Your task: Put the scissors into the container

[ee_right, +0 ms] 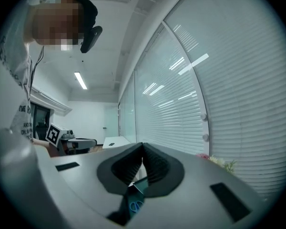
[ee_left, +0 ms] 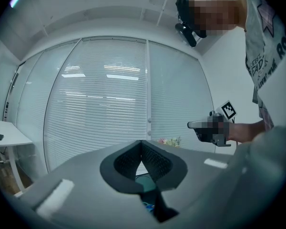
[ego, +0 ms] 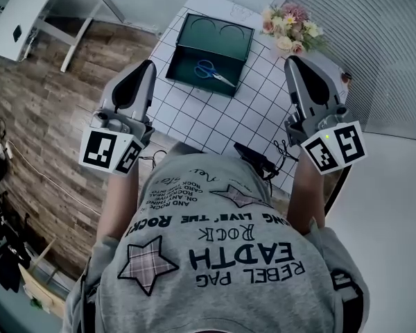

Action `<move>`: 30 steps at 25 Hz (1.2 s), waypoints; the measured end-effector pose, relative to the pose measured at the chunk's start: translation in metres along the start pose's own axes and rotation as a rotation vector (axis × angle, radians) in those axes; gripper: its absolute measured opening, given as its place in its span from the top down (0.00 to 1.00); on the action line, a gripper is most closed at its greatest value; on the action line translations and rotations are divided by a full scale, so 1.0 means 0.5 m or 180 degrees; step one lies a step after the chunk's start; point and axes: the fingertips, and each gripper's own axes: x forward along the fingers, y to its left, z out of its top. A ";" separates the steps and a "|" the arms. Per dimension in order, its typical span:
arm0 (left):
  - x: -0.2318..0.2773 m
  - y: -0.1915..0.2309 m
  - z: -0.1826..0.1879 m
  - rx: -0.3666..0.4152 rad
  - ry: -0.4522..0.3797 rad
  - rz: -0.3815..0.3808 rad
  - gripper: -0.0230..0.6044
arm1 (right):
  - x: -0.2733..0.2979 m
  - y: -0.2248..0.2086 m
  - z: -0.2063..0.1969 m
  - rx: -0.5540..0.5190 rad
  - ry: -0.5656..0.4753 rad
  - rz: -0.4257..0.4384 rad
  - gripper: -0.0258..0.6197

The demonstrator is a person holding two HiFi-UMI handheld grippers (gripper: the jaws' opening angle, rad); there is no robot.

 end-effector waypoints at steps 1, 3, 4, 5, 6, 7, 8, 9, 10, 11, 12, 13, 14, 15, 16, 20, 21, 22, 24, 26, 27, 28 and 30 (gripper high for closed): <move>-0.001 -0.001 -0.001 -0.0003 0.0003 0.0001 0.95 | -0.004 0.000 -0.001 -0.0016 0.0008 -0.0008 0.94; -0.003 -0.003 -0.003 -0.0009 0.0006 0.0001 0.95 | -0.013 -0.001 -0.003 -0.0043 0.0019 -0.0027 0.94; -0.004 -0.002 -0.003 -0.0008 0.0003 0.0001 0.95 | -0.017 -0.003 -0.003 -0.0049 0.0017 -0.0043 0.94; -0.004 -0.001 -0.002 -0.0005 -0.0002 -0.0002 0.95 | -0.021 -0.006 -0.003 -0.0050 0.0011 -0.0064 0.94; -0.004 0.000 -0.002 -0.0003 -0.0005 -0.0005 0.95 | -0.025 -0.010 -0.004 -0.0046 0.0005 -0.0087 0.94; -0.004 0.000 -0.002 -0.0001 -0.0008 -0.0008 0.95 | -0.028 -0.013 -0.005 -0.0043 0.0000 -0.0107 0.94; -0.003 0.001 -0.002 0.0000 -0.0011 -0.0011 0.95 | -0.030 -0.016 -0.006 -0.0044 -0.0003 -0.0122 0.94; -0.002 0.002 -0.002 0.0002 -0.0013 -0.0014 0.95 | -0.031 -0.017 -0.007 -0.0050 -0.0006 -0.0134 0.94; -0.001 0.002 -0.002 0.0004 -0.0015 -0.0018 0.95 | -0.032 -0.017 -0.007 -0.0060 -0.0010 -0.0142 0.94; 0.000 0.002 -0.002 0.0006 -0.0018 -0.0021 0.95 | -0.032 -0.016 -0.008 -0.0072 -0.0015 -0.0150 0.94; 0.000 0.003 -0.001 0.0006 -0.0019 -0.0023 0.95 | -0.033 -0.015 -0.008 -0.0083 -0.0021 -0.0156 0.94; 0.000 0.003 -0.001 0.0007 -0.0019 -0.0024 0.95 | -0.033 -0.013 -0.008 -0.0091 -0.0028 -0.0161 0.94; 0.000 0.004 -0.001 0.0007 -0.0019 -0.0023 0.95 | -0.033 -0.012 -0.009 -0.0099 -0.0033 -0.0165 0.94; 0.000 0.004 -0.001 0.0006 -0.0020 -0.0022 0.95 | -0.032 -0.011 -0.009 -0.0105 -0.0035 -0.0170 0.94; 0.000 0.005 -0.002 0.0005 -0.0020 -0.0020 0.95 | -0.031 -0.011 -0.010 -0.0111 -0.0034 -0.0175 0.94; 0.001 0.008 -0.005 -0.0004 -0.0006 -0.0014 0.95 | -0.028 -0.011 -0.013 -0.0130 -0.0032 -0.0193 0.94; 0.002 0.008 -0.006 -0.0005 -0.0003 -0.0013 0.95 | -0.027 -0.010 -0.013 -0.0135 -0.0035 -0.0195 0.94; 0.003 0.008 -0.006 -0.0007 -0.0001 -0.0012 0.95 | -0.026 -0.010 -0.013 -0.0140 -0.0036 -0.0195 0.94; 0.003 0.008 -0.007 -0.0011 0.0000 -0.0011 0.95 | -0.025 -0.008 -0.014 -0.0154 -0.0033 -0.0196 0.94; 0.003 0.007 -0.007 -0.0013 -0.0001 -0.0011 0.95 | -0.024 -0.006 -0.014 -0.0162 -0.0034 -0.0195 0.94; 0.003 0.007 -0.007 -0.0013 -0.0001 -0.0012 0.95 | -0.024 -0.005 -0.014 -0.0163 -0.0036 -0.0193 0.94; 0.003 0.006 -0.008 -0.0013 0.0000 -0.0013 0.95 | -0.024 -0.004 -0.015 -0.0163 -0.0038 -0.0191 0.94; 0.004 0.004 -0.009 -0.0013 0.0002 -0.0016 0.95 | -0.024 -0.003 -0.017 -0.0168 -0.0039 -0.0191 0.94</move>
